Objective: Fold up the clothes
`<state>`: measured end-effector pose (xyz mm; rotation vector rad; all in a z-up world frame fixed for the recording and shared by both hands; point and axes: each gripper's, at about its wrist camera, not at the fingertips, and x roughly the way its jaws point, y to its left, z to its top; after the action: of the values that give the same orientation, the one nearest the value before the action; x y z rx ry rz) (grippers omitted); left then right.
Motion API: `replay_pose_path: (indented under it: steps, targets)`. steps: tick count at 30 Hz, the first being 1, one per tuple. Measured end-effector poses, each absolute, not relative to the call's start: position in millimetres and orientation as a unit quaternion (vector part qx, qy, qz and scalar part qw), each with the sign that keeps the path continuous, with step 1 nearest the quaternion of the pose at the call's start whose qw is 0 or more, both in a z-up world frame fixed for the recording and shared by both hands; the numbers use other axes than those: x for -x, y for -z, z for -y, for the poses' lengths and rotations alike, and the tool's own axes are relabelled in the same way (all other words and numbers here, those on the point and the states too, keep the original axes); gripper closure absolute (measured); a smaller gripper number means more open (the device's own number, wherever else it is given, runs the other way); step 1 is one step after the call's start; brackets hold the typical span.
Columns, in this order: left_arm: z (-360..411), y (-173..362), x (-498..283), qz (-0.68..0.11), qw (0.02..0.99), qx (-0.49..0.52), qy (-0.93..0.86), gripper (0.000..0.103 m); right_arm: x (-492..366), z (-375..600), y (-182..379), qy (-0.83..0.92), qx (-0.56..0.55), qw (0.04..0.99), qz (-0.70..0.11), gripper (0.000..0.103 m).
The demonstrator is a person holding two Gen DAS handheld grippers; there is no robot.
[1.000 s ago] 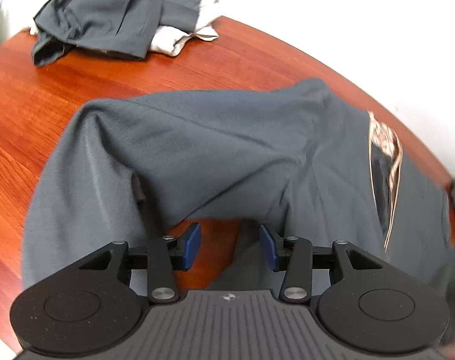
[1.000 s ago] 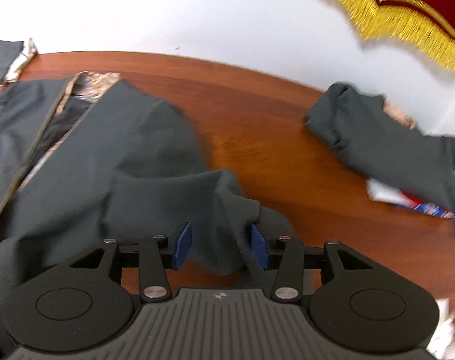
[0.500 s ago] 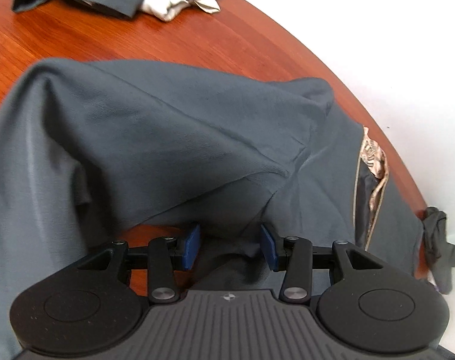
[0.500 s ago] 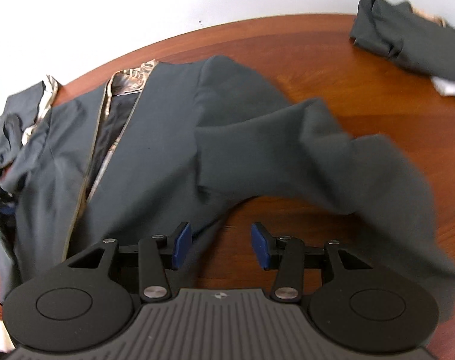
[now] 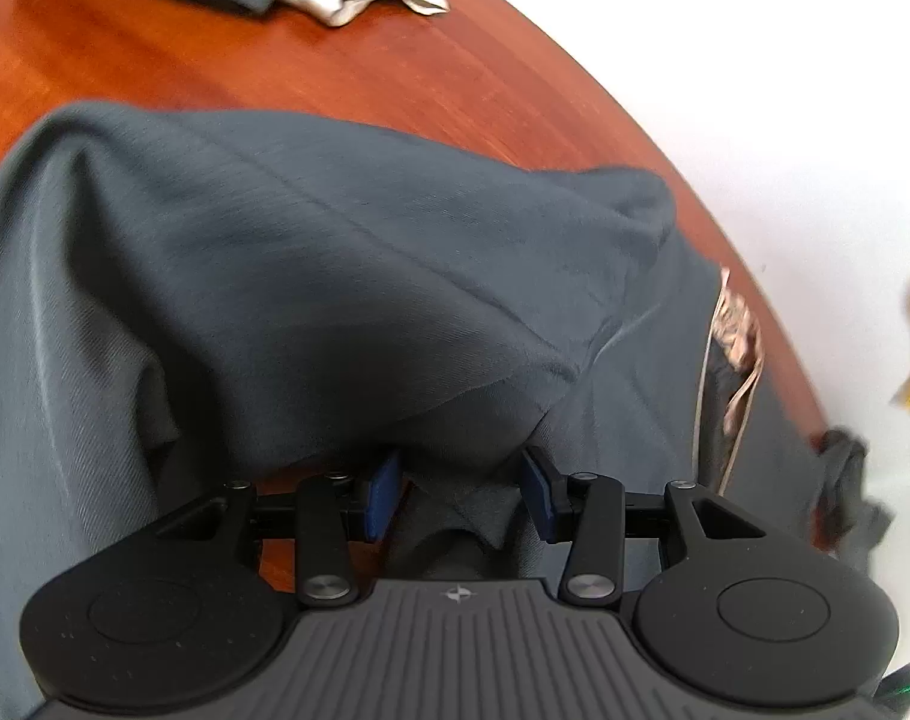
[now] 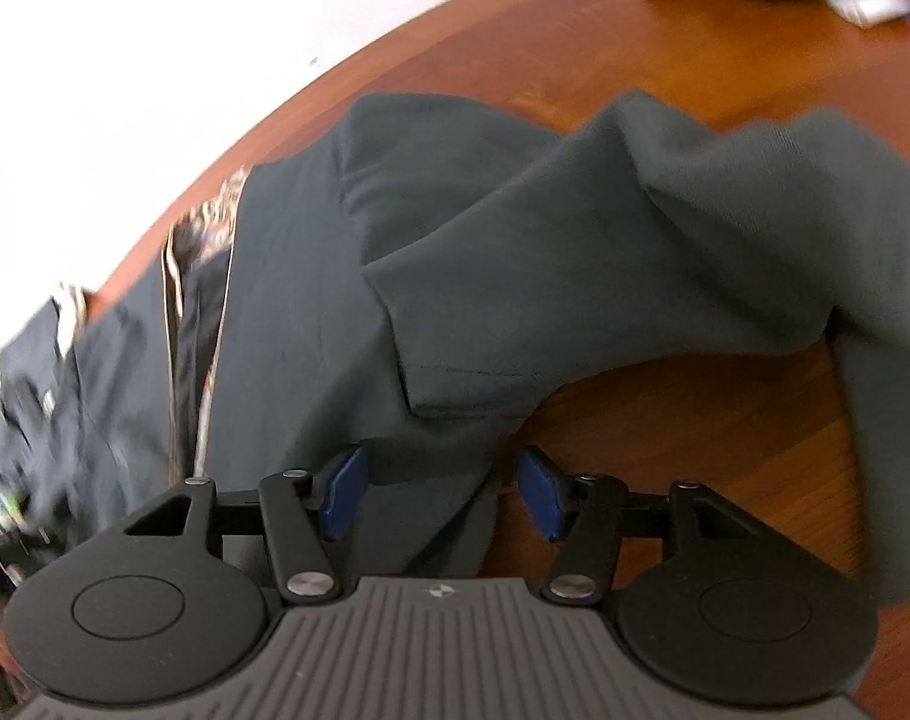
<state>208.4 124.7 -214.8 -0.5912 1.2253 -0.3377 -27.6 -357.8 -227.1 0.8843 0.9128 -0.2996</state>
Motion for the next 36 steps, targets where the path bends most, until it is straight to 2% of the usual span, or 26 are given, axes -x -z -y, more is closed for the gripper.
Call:
replay_pose_path:
  steps: [4,6,8,9,10,13,16,21,28,32,36]
  targets:
    - [-128,224,-211,-0.572,0.747,0.301,0.156,0.057,35,367,238,0.15,-0.468,0.776,-0.396,0.043]
    - [-125,227,-213,-0.57,0.746,0.303,0.164,0.057,37,369,242,0.153,-0.48,0.771,-0.389,0.06]
    - [-123,227,-215,-0.558,0.756,0.304,0.156,0.057,37,368,243,0.154,-0.481,0.771,-0.388,0.091]
    - [-123,226,-216,-0.548,0.766,0.304,0.144,0.068,37,367,243,0.155,-0.479,0.773,-0.387,0.092]
    - [-123,224,-216,-0.538,0.776,0.3,0.133,0.088,37,367,243,0.156,-0.476,0.775,-0.385,0.094]
    - [-126,215,-217,-0.506,0.801,0.295,0.128,0.099,37,360,233,0.166,-0.446,0.794,-0.378,0.096]
    - [-126,203,-221,-0.481,0.823,0.272,0.133,0.101,35,360,221,0.174,-0.417,0.81,-0.374,0.097]
    - [-126,172,-221,-0.408,0.871,0.232,0.144,0.101,27,367,195,0.181,-0.376,0.837,-0.355,0.097]
    - [-116,154,-243,-0.377,0.888,0.209,0.16,0.101,-3,376,156,0.157,-0.302,0.882,-0.326,0.098]
    - [-108,152,-269,-0.363,0.893,0.212,0.159,0.102,-26,408,162,0.176,-0.28,0.881,-0.338,0.097]
    - [-80,148,-303,-0.356,0.904,0.167,0.169,0.101,-60,428,171,0.177,-0.237,0.884,-0.362,0.096]
